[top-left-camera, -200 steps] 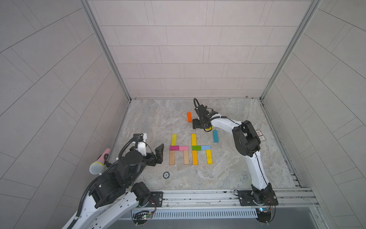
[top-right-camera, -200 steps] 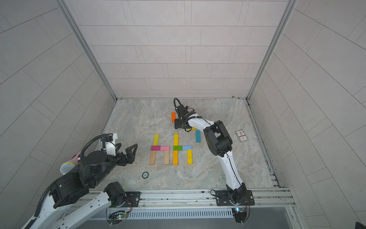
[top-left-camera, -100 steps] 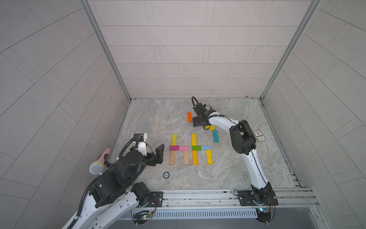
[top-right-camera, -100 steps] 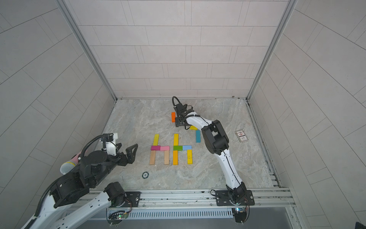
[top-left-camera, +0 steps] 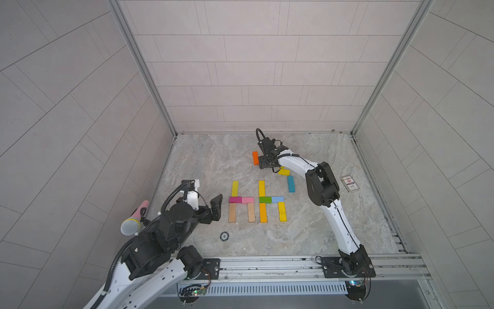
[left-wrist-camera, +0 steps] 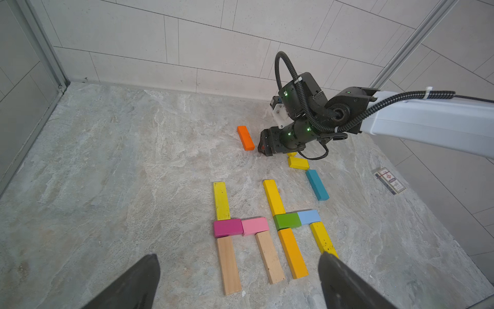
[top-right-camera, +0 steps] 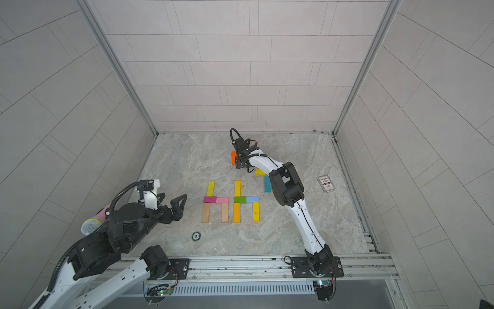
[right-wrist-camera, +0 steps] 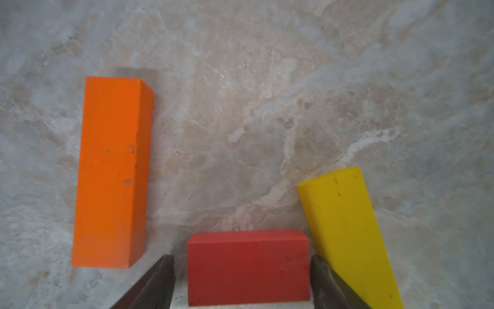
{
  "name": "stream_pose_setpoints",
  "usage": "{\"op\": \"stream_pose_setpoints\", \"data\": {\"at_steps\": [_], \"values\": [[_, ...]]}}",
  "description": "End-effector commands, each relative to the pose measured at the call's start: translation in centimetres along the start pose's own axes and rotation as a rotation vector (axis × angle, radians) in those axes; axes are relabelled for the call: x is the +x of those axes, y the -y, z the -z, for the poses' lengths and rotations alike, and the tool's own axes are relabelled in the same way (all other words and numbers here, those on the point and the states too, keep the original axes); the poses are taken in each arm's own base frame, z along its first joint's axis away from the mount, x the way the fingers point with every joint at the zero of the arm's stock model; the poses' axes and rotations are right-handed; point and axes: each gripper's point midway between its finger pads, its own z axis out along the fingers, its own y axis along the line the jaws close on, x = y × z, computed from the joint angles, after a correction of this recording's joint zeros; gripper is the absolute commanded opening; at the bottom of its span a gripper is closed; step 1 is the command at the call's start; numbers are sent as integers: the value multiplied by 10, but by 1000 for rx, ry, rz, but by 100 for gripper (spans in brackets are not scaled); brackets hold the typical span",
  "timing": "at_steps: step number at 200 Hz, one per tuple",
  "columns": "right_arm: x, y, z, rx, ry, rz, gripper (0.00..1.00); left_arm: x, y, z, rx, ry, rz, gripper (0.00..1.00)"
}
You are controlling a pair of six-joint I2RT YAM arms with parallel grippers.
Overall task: Assemble the letter h with building blocks
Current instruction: Pick up the building block from the center of the board, then assemble the building block at the center of the board.
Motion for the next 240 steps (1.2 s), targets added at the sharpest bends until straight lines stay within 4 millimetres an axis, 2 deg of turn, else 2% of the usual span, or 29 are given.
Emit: {"op": "stream_pose_setpoints", "data": {"at_steps": [1,53,75,111,144,174,206,240], "values": [[13,3,-8,37,-38,42,77,0,1,-4,-4,-2,-21,100],[3,-4,-2,2,-6,63,67,2,3,-5,8,-12,-26,100],[-6,-7,7,-15,25,65,62,2,4,-6,9,-16,-27,100],[-32,-12,48,-61,125,57,59,4,7,-7,22,-26,-34,100],[-38,-7,94,-91,177,28,58,5,11,-8,43,-33,-39,100],[-16,12,133,-83,181,-4,57,7,18,-10,73,-48,-45,100],[38,42,165,-58,151,-35,57,11,30,-12,130,-79,-56,100],[110,76,182,-21,90,-66,56,19,46,-16,203,-129,-72,100]]}}
